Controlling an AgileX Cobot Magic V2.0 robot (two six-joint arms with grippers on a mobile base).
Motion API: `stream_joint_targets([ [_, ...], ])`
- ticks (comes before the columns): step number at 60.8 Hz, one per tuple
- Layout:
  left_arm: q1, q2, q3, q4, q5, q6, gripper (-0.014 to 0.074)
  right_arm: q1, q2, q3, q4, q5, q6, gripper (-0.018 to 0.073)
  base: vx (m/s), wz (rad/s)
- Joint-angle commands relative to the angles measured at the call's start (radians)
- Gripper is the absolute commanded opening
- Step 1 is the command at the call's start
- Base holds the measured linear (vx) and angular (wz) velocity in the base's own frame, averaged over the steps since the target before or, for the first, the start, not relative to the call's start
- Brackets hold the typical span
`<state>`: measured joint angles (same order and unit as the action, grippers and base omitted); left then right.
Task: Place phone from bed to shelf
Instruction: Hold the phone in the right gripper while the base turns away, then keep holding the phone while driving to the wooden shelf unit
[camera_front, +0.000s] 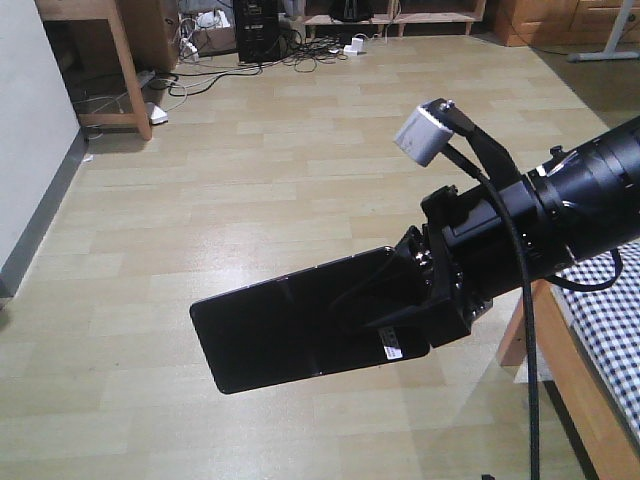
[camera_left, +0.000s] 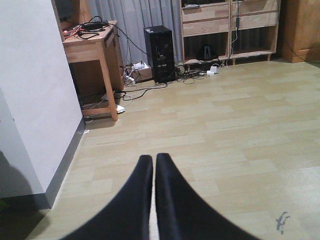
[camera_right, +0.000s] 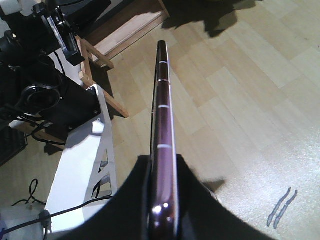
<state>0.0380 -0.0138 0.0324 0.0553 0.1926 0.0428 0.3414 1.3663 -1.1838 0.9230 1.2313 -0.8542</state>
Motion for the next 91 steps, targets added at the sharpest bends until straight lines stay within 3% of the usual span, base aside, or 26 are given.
stream_joint_targets([
  [1,0.000,-0.010,-0.026,-0.005,-0.070,-0.004,0.0001,-0.002,-0.035,-0.024,0.080,0.057,-0.005,-0.0001,0.22,0.05],
  [50,0.000,-0.010,-0.026,-0.005,-0.070,-0.004,0.0001,-0.002,-0.035,-0.024,0.080,0.057,-0.005,-0.0001,0.24,0.05],
  [91,0.000,-0.010,-0.026,-0.005,-0.070,-0.004,0.0001,-0.002,-0.035,-0.024,0.080,0.057,-0.005,-0.0001,0.29,-0.22],
])
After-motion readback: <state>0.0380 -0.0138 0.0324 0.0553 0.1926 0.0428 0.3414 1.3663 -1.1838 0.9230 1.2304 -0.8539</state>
